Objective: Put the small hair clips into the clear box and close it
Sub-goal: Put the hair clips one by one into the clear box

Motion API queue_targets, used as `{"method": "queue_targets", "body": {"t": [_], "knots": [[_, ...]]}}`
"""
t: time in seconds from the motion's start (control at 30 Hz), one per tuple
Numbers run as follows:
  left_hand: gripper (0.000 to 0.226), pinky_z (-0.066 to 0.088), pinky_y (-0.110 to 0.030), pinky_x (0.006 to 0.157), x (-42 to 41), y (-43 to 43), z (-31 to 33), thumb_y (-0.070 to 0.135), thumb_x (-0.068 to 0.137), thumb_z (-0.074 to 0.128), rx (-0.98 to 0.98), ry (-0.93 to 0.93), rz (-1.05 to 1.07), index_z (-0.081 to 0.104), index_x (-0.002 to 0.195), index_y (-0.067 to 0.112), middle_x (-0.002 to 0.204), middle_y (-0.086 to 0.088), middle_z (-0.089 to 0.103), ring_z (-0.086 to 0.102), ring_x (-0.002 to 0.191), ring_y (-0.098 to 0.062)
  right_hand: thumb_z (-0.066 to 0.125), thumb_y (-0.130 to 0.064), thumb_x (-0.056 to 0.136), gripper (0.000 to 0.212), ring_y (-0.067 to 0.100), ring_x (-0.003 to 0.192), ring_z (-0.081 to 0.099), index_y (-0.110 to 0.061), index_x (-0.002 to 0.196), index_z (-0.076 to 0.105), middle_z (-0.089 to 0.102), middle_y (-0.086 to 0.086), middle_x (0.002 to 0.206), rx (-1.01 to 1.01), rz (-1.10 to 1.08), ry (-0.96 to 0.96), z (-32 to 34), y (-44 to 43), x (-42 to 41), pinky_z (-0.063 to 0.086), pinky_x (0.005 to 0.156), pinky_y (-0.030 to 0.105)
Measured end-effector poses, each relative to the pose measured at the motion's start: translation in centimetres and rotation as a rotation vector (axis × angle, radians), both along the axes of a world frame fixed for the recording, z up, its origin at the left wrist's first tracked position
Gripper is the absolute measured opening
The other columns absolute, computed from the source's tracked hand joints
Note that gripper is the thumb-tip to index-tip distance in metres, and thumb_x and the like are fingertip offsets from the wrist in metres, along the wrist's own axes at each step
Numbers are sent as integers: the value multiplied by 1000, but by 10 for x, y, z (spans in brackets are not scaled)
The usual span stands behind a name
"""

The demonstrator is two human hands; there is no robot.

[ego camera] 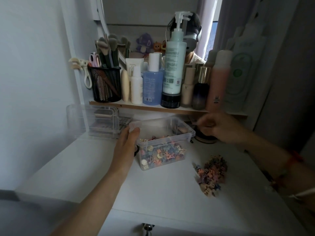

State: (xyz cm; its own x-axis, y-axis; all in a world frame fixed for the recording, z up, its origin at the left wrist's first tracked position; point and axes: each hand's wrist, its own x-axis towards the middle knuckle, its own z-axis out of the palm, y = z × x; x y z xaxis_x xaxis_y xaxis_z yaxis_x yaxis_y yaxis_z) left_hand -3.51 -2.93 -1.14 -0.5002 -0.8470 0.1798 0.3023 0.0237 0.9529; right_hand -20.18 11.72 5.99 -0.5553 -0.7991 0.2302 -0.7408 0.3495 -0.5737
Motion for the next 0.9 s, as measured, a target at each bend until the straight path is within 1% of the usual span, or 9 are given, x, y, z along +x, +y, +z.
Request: {"method": "queue_targets", "body": {"t": [0.1, 0.17, 0.23, 0.33, 0.47, 0.73, 0.77, 0.83, 0.9], "knots": [[15, 42, -3, 48, 0, 0, -1, 25, 96, 41, -1, 2, 7, 55, 101, 27, 95, 7, 59, 55, 79, -2, 59, -4, 83, 24, 8, 90, 54, -7, 105, 67, 66, 7, 111, 382, -26, 84, -18, 12, -13, 42, 65, 14], [15, 41, -3, 48, 0, 0, -2, 25, 96, 41, -2, -1, 10, 54, 102, 27, 95, 7, 59, 55, 80, -2, 59, -8, 84, 25, 9, 93, 56, -11, 107, 66, 65, 5, 115, 510, -34, 94, -29, 15, -16, 41, 65, 10], [17, 41, -3, 47, 0, 0, -2, 25, 96, 41, -6, -10, 18, 54, 107, 23, 95, 4, 59, 55, 79, -4, 58, -8, 85, 24, 12, 101, 58, -11, 108, 66, 65, 4, 116, 501, -58, 98, -34, 17, -18, 41, 66, 8], [19, 41, -3, 47, 0, 0, -2, 25, 96, 41, -3, -8, 21, 54, 109, 20, 93, 4, 58, 54, 79, -7, 58, -7, 85, 23, 13, 103, 60, -11, 106, 67, 66, 4, 116, 466, -89, 89, -36, 16, -21, 37, 60, 3], [19, 41, -3, 47, -1, 0, -2, 24, 96, 41, -10, -9, 16, 54, 110, 21, 94, 4, 58, 54, 80, -4, 59, -11, 85, 26, 9, 97, 59, -11, 110, 66, 65, 3, 117, 451, -76, 73, -37, 14, -23, 42, 69, 10], [17, 38, -3, 44, -3, -3, -4, 24, 96, 42, -11, -28, 23, 54, 106, 19, 83, 6, 55, 51, 71, -5, 50, 2, 82, 30, 5, 81, 52, -10, 103, 68, 66, 6, 113, 406, -72, 123, -42, 6, -24, 35, 47, -4], [17, 38, -3, 45, -3, -4, -4, 25, 95, 43, -8, -28, 26, 54, 106, 19, 85, 6, 55, 52, 72, -4, 50, 2, 83, 29, 5, 82, 53, -10, 102, 69, 66, 6, 113, 379, -81, 133, -41, 5, -24, 34, 47, -3], [18, 39, -3, 46, -3, -4, -4, 25, 95, 43, -12, -32, 26, 55, 108, 20, 91, 5, 57, 53, 76, -5, 49, -1, 86, 27, 11, 95, 59, -9, 101, 69, 66, 6, 115, 307, -106, 157, -38, 3, -24, 36, 52, 5], [20, 41, -4, 48, -2, -4, -4, 25, 95, 43, -15, -37, 26, 56, 110, 22, 95, 4, 59, 54, 80, -5, 49, -1, 87, 27, 16, 105, 59, -8, 104, 69, 65, 6, 117, 283, -127, 158, -34, 2, -23, 35, 63, 7]]}}
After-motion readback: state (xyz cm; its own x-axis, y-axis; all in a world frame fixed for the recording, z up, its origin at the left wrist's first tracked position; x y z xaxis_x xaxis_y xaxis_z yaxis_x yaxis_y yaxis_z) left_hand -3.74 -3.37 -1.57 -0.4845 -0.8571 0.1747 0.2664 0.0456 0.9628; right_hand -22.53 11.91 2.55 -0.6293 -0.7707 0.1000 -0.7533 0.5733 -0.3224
